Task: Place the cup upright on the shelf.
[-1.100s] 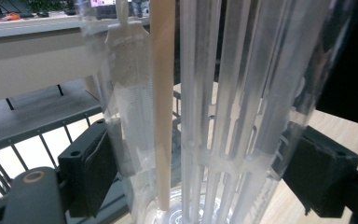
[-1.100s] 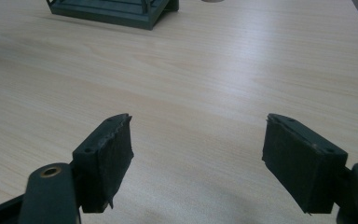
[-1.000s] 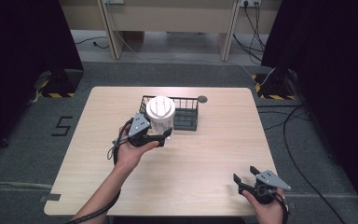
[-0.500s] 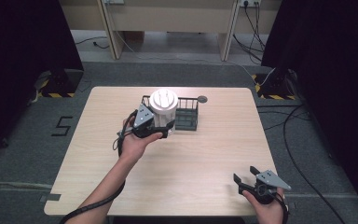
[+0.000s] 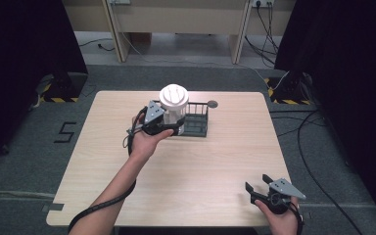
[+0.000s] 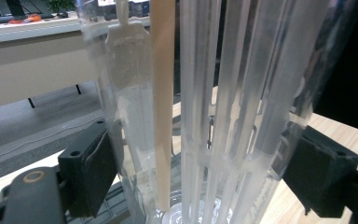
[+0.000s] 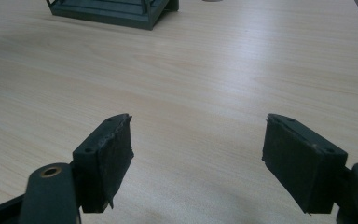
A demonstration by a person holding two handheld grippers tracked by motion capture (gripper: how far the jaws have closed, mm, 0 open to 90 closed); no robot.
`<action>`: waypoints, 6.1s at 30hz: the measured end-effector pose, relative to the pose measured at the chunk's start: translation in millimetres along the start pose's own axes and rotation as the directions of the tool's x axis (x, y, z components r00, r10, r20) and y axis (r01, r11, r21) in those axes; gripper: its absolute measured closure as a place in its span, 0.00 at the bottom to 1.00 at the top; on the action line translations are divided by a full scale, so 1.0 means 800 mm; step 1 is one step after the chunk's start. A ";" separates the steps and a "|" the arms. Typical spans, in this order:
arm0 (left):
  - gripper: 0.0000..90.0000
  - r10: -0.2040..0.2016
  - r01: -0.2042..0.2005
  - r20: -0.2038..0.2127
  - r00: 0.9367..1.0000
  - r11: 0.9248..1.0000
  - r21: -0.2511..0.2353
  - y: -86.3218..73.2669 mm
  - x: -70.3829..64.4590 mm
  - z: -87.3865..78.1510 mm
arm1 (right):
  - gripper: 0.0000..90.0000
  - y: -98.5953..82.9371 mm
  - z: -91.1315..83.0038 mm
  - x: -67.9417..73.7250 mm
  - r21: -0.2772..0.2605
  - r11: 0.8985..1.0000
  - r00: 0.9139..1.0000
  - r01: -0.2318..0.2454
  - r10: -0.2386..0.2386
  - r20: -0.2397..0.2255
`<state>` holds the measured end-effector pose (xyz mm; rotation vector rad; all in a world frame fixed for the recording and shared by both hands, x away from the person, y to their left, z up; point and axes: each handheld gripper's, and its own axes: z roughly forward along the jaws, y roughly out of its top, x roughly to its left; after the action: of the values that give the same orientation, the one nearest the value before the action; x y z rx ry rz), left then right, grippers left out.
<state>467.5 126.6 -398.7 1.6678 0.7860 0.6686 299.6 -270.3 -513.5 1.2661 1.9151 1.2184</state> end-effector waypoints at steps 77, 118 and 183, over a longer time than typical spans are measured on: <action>0.20 -0.052 0.056 -0.107 0.993 0.998 0.041 0.023 0.050 0.103 | 0.28 0.000 0.001 -0.004 -0.007 1.000 1.000 -0.011 0.011 -0.015; 0.19 -0.134 0.151 -0.153 0.979 0.983 0.103 -0.031 0.050 0.118 | 0.29 0.001 0.002 -0.003 0.004 1.000 1.000 -0.007 0.007 -0.020; 0.17 -0.099 0.110 -0.104 0.990 0.988 0.106 -0.040 0.035 0.011 | 0.28 0.002 0.003 -0.001 0.015 1.000 1.000 0.004 -0.004 -0.011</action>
<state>486.4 148.5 -431.1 1.6909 0.9896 0.6471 302.8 -270.1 -513.7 1.2653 1.9371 1.2131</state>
